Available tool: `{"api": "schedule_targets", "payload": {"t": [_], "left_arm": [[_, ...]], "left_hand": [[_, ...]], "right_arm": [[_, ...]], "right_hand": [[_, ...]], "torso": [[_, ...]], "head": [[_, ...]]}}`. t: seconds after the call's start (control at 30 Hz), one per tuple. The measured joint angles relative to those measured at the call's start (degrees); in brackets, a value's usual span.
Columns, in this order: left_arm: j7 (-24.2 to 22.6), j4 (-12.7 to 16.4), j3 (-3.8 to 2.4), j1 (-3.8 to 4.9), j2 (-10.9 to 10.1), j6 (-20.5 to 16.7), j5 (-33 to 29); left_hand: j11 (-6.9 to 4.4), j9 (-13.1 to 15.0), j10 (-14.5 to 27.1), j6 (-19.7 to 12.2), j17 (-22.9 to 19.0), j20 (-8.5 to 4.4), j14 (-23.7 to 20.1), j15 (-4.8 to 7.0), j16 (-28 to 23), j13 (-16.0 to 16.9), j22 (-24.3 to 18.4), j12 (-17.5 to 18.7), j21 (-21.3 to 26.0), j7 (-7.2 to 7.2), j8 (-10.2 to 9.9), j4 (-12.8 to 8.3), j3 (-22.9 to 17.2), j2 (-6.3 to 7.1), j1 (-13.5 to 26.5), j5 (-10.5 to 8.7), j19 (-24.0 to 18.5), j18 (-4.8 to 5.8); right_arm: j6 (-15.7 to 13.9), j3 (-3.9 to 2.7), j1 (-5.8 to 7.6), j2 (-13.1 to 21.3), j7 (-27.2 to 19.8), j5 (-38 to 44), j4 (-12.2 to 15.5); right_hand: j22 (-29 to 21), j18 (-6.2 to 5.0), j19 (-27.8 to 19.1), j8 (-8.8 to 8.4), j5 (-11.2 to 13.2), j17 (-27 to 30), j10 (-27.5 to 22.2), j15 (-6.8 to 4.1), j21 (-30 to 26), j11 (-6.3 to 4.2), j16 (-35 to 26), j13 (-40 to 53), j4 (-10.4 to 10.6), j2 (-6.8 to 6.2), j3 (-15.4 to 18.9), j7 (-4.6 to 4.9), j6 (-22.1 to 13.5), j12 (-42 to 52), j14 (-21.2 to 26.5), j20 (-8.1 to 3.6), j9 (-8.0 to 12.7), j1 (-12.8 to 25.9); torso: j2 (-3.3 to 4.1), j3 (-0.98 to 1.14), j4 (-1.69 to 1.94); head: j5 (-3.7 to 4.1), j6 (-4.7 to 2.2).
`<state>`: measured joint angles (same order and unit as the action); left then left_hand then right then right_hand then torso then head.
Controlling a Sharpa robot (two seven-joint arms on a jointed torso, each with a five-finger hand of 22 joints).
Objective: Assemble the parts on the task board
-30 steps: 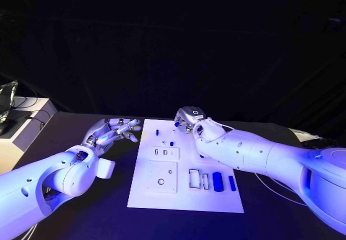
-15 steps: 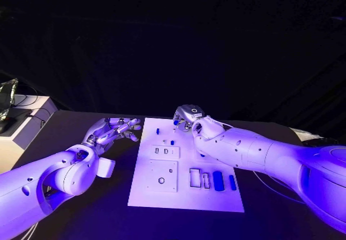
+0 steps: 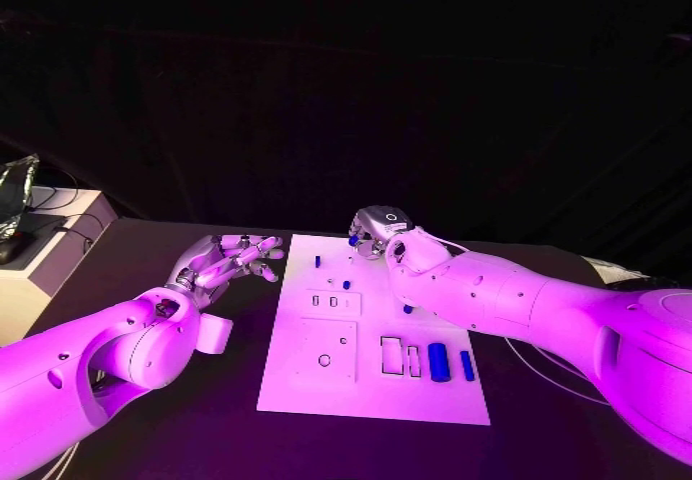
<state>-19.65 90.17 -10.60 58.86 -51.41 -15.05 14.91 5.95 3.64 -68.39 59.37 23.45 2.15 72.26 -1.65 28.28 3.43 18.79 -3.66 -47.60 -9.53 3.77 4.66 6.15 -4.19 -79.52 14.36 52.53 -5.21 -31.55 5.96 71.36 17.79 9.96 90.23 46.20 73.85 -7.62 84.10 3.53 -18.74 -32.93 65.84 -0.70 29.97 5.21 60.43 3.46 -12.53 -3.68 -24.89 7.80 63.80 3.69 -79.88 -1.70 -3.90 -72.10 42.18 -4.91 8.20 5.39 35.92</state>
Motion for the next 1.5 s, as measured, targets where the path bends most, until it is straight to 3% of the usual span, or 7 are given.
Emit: {"api": "schedule_targets", "payload": {"t": [0.33, 0.47, 0.8, 0.93, 1.2, 1.33, 1.5], "left_arm": [[0.02, -0.07, 0.0, 0.0, -0.02, 0.0, 0.03], [0.03, -0.1, 0.0, 0.0, -0.04, 0.0, 0.04], [0.05, -0.11, 0.0, 0.0, -0.04, -0.01, 0.04], [0.05, -0.12, 0.0, 0.0, -0.03, -0.01, 0.05], [0.08, -0.16, 0.0, 0.0, -0.07, -0.03, 0.05], [0.1, -0.17, 0.0, 0.0, -0.09, -0.03, 0.05], [0.12, -0.2, 0.0, 0.0, -0.12, -0.03, 0.06]], "left_hand": [[0.0, 0.0, 0.0, 0.0, 0.0, 0.0, 0.0, 0.0, 0.0, 0.0, 0.0, 0.0, 0.0, 0.0, 0.0, 0.0, 0.0, 0.0, 0.0, 0.0, 0.0, 0.0], [0.0, 0.0, 0.0, 0.0, 0.01, 0.0, 0.0, 0.0, 0.0, 0.0, 0.01, 0.0, 0.0, 0.0, 0.0, 0.0, 0.0, 0.0, 0.0, 0.0, 0.0, 0.0], [0.0, 0.0, 0.0, 0.0, -0.04, 0.0, 0.0, 0.0, 0.0, 0.0, -0.16, 0.0, 0.01, 0.0, 0.0, 0.0, 0.0, 0.0, 0.0, 0.0, 0.0, 0.01], [0.0, 0.0, 0.0, -0.21, -0.04, 0.0, 0.0, 0.0, 0.0, 0.0, -0.16, 0.0, -0.19, 0.21, 0.0, 0.0, 0.0, 0.0, 0.0, 0.0, 0.0, 0.0], [-0.01, 0.0, 0.42, -0.42, -0.04, 0.0, 0.0, 0.0, 0.0, 0.0, -0.23, 0.0, -0.19, 0.0, 0.0, 0.0, 0.0, 0.0, 0.0, 0.0, 0.0, 0.0], [-0.01, 0.0, 0.42, -0.42, -0.04, 0.0, 0.0, 0.0, 0.0, 0.0, -0.23, 0.0, -0.18, 0.0, 0.0, 0.0, 0.0, 0.0, 0.0, 0.0, 0.0, 0.01], [-0.01, 0.0, 0.41, -0.42, -0.04, 0.0, 0.0, 0.0, 0.0, 0.0, -0.22, 0.0, -0.18, 0.01, 0.0, 0.0, 0.0, 0.0, 0.0, 0.0, 0.0, 0.01]], "right_arm": [[1.45, -0.03, 0.16, 0.18, -0.1, -0.53, -0.03], [2.28, -0.01, 0.13, 0.41, -0.19, -0.63, 0.2], [3.17, -0.11, 0.33, 0.62, -0.57, -0.69, 0.91], [3.13, -0.09, 0.32, 0.62, -0.7, -0.78, 0.88], [2.46, 0.01, 0.1, 0.57, -1.15, -1.13, 0.69], [1.97, 0.01, 0.09, 0.63, -1.29, -1.26, 0.6], [1.23, 0.01, 0.09, 1.24, -1.44, -1.46, 1.03]], "right_hand": [[-1.33, -0.19, -0.09, -0.02, 0.35, 0.37, -0.37, 0.0, -1.97, 0.18, -0.76, -0.02, 0.76, -0.81, -0.75, -0.16, 0.85, 0.0, -0.82, 0.09, 0.07, -0.39], [-0.94, -0.37, -0.09, 0.02, 0.36, 0.35, 2.41, -0.23, -0.36, -0.68, -0.76, -0.02, 1.01, -0.78, -0.5, -0.54, 2.89, 0.0, -1.4, 0.09, -0.02, -0.38], [0.06, -1.06, -0.3, -0.03, 1.04, -0.14, 4.88, -0.85, 1.81, -1.56, -0.76, -0.09, 0.99, 0.43, 0.78, -1.26, 4.95, -0.08, -1.21, -0.14, -0.09, -1.6], [0.01, -1.15, -0.3, 0.01, 1.45, -0.16, 2.87, -0.84, 1.46, -0.82, -0.76, 0.12, 0.99, 0.42, 0.78, -0.38, 1.94, -0.06, -1.2, -0.14, -0.11, -1.59], [-2.55, -1.22, 0.02, 0.15, 2.43, 0.52, -3.76, 0.11, -5.14, 0.79, -1.69, 0.0, 1.19, -1.96, 0.46, -1.63, -4.91, -0.06, -0.89, 0.21, 0.19, -1.08], [-5.4, -1.72, -0.07, 0.15, 2.79, 1.43, -7.12, 0.75, -9.33, 1.66, -2.18, 0.0, 2.11, -2.76, 3.84, -1.87, -6.09, -0.06, -1.11, 1.1, 0.19, -2.22], [-7.44, -1.79, -0.09, 0.15, 2.2, 1.98, -9.07, 1.07, -9.86, 2.13, -2.18, 0.0, 3.2, -2.28, 9.01, -2.81, -8.49, -0.06, -1.2, 1.53, 0.18, -4.16]], "torso": [[0.07, 0.0, -0.16], [0.1, 0.03, -0.16], [0.16, 0.03, -0.16], [0.19, 0.03, -0.15], [0.21, -0.03, -0.13], [0.21, -0.06, -0.1], [0.21, -0.07, -0.09]], "head": [[-0.09, 0.08], [-0.12, 0.09], [-0.04, 0.01], [-0.04, -0.01], [-0.07, -0.12], [-0.04, -0.16], [-0.02, -0.2]]}}
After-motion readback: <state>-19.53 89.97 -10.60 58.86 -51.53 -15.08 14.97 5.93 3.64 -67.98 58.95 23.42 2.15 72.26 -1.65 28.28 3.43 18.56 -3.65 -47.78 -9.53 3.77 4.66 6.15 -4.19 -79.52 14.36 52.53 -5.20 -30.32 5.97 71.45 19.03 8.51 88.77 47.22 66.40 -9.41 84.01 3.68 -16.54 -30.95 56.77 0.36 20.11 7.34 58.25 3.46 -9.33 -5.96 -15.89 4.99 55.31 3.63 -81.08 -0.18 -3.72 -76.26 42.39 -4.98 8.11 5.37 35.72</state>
